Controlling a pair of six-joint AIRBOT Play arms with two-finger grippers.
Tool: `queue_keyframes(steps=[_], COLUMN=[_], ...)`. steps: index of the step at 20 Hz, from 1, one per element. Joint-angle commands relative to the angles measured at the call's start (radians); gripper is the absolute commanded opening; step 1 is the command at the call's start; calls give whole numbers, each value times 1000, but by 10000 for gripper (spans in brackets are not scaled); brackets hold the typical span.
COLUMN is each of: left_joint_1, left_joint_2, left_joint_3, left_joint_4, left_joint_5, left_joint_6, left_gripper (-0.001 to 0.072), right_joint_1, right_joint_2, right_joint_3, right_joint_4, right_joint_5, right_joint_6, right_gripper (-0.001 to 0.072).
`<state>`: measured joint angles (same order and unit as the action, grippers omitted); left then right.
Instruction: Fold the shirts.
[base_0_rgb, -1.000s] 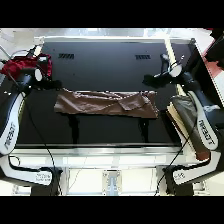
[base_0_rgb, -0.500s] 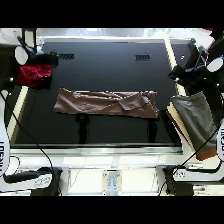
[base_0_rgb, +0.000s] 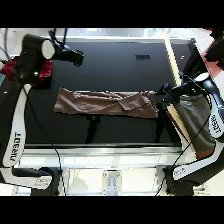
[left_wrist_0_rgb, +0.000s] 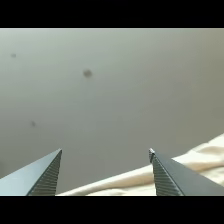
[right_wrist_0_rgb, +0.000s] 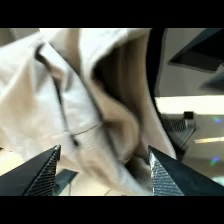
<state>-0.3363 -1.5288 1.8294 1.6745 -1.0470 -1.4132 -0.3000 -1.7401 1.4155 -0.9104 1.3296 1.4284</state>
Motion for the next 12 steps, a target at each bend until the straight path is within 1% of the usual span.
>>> queue_keyframes(steps=[1,6,9,11,12], left_joint_1=[-44,-64,-65,-65,-65], left_joint_2=[-51,-105,-139,-165,-180], left_joint_3=[7,6,6,6,5], left_joint_4=[-23,-116,-116,-116,-116], left_joint_5=[-38,-54,-116,-158,-175], left_joint_6=[4,4,4,4,4], left_gripper=[589,589,589,589,589], right_joint_1=[9,101,158,187,197], right_joint_2=[-62,-129,-131,-129,-129], right_joint_3=[-2,-1,6,29,49], right_joint_4=[16,12,14,18,25], right_joint_5=[13,-19,-66,-54,-29], right_joint_6=[-62,-116,-134,-140,-141], right_gripper=[635,634,628,613,541])
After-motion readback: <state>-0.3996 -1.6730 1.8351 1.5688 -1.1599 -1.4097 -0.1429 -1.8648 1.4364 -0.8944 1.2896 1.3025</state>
